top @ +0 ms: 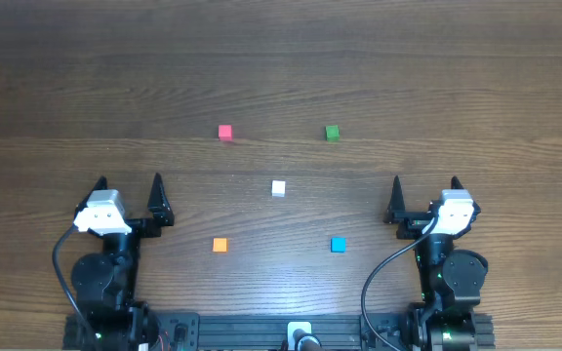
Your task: Stack Cubes
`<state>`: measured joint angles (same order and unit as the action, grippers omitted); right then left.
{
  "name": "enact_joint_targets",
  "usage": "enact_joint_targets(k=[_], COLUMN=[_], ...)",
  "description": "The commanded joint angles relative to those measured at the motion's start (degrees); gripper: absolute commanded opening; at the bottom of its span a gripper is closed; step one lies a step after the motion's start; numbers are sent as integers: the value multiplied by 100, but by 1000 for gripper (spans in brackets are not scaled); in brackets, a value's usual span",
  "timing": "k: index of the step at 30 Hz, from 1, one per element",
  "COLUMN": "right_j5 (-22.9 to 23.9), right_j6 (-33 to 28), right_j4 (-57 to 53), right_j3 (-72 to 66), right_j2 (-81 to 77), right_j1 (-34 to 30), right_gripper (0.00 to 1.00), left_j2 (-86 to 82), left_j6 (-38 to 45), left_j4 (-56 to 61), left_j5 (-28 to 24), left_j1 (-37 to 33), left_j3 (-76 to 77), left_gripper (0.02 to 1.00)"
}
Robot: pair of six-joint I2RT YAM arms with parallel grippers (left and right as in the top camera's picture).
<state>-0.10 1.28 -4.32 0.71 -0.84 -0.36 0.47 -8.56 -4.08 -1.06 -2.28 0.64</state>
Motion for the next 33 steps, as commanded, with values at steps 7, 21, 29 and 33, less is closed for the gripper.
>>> enact_joint_targets(k=[7,21,29,33], right_j5=[-48,-48,-48,-48], right_j6=[-9,-9,-9,-9], right_j4=[7,7,4,7], right_j3=[-42,-42,-42,-42], right_j2=[50,50,50,50], right_j1=[-35,-35,-35,-35], right_gripper=[993,991,993,993], left_j2=[-9,-9,74,1287], left_j6=[85,83,85,85], left_j4=[-7,-7,85,636], left_j5=[68,68,190,-184], left_j1=[-24,-24,15,131], left_j3=[-31,-31,-31,363], left_gripper=[1000,1000,998,998])
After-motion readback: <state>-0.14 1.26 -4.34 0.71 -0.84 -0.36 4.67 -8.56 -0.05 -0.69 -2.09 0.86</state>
